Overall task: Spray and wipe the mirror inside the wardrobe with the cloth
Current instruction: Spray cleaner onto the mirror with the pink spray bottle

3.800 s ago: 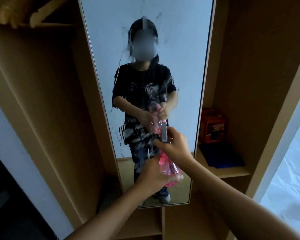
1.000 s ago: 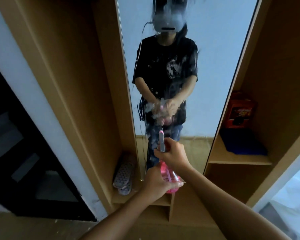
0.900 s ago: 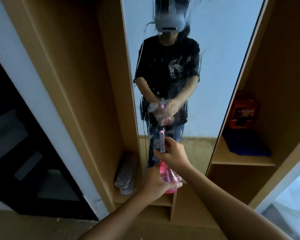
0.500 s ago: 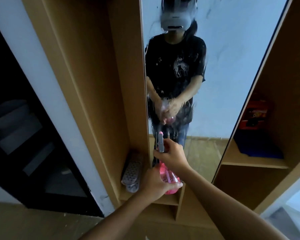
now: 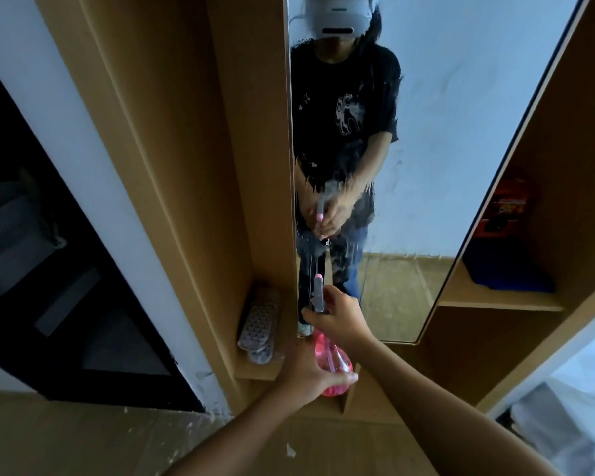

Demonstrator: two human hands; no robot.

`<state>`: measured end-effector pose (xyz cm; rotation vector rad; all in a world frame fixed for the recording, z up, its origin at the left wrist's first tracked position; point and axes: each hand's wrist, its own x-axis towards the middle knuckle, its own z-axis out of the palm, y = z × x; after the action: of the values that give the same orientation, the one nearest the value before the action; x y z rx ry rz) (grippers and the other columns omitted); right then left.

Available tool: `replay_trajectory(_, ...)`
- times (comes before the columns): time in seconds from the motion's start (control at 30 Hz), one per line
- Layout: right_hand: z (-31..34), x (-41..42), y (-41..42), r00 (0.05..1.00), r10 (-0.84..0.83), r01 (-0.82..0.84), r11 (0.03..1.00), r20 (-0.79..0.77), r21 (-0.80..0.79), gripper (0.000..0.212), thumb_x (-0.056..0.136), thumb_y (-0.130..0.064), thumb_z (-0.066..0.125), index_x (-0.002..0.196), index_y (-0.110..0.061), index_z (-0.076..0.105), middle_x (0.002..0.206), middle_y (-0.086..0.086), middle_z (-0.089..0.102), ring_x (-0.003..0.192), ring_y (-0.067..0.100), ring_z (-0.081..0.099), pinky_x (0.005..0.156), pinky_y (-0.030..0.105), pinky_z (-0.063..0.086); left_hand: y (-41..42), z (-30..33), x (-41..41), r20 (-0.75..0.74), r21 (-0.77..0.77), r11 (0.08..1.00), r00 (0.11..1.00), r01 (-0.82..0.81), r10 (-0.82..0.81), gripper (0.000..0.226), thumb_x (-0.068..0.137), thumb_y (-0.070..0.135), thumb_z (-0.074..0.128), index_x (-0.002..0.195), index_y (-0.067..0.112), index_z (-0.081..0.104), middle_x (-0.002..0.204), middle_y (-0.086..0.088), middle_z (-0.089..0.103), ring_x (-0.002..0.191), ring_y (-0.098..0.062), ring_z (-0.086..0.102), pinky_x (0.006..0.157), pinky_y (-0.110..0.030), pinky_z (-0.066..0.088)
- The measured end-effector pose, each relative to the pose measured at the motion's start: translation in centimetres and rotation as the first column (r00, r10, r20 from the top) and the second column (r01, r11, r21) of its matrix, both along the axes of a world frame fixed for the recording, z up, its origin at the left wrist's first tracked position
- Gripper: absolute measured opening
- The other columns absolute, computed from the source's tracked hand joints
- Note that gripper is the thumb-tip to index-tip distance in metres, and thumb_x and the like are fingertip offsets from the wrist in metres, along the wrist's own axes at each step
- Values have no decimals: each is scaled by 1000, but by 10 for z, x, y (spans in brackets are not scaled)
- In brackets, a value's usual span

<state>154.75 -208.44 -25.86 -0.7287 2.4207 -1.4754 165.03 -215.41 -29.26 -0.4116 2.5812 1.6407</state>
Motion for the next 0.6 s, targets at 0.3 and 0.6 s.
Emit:
replay_trajectory(0.3,-21,5,4,999,-49,49,999,12,8,23,75,-18,78,83,-23,57,73,-9,61,60,-8,57,51,7,42,5,-14,3,-33,11,1000,999,25,-25,54,63,42,86,105,18,64,99,2,71,95,-8,67,93,-33,52)
replay_trajectory(0.6,-29,3,26,994,-112,112,994,7,-9,25,76,-23,80,84,-27,57,77,-8,64,65,3,61,54,11,48,17,-25,-3,13,-61,997,999,50,-49,59,58,49,85,107,27,61,99,9,70,91,-3,66,88,-24,54)
